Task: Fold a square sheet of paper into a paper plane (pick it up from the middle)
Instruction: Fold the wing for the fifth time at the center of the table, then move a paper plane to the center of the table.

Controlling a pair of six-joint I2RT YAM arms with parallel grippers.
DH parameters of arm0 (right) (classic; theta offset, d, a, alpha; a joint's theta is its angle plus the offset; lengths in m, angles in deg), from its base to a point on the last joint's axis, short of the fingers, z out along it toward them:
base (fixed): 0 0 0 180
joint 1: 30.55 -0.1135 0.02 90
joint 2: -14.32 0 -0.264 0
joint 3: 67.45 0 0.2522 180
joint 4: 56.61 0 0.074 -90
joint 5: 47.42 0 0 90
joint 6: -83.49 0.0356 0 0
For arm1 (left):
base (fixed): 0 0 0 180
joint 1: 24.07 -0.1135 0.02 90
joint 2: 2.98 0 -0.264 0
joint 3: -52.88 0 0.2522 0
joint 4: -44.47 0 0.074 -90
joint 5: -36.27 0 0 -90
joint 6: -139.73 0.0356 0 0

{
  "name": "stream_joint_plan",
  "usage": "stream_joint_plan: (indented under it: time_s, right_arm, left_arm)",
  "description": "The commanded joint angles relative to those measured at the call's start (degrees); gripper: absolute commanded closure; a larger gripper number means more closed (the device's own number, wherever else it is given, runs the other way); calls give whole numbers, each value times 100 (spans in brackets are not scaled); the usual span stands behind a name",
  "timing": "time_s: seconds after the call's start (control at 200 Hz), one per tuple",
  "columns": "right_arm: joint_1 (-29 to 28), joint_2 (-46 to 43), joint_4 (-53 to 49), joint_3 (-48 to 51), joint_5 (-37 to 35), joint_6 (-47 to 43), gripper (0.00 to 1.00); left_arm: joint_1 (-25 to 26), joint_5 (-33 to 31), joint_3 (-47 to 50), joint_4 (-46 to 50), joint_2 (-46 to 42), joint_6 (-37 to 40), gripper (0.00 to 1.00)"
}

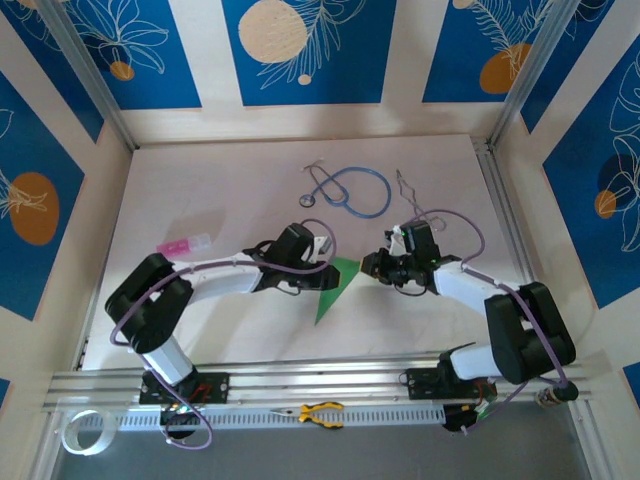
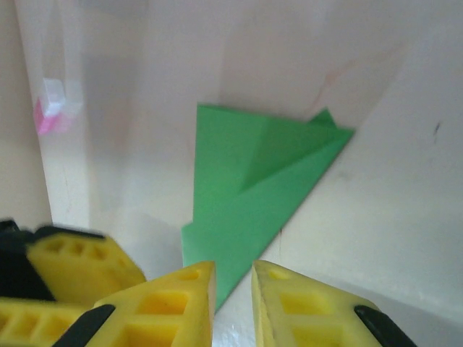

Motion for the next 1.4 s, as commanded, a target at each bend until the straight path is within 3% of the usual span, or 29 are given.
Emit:
stream_joint_plan:
  time_s: [0.0,0.61,1.396]
  right_arm:
    - [-111,-230,-208,147,36,126,79]
    - [-411,-8,-12,226,192,276,78]
    - [-721,850,295,84,676,84,79]
  left_arm:
    - [-146,-117,180,409,10,-7,69]
    - [-236,10,-167,946,654,218,75]
    - [-234,949,-134,254,991,-3,80]
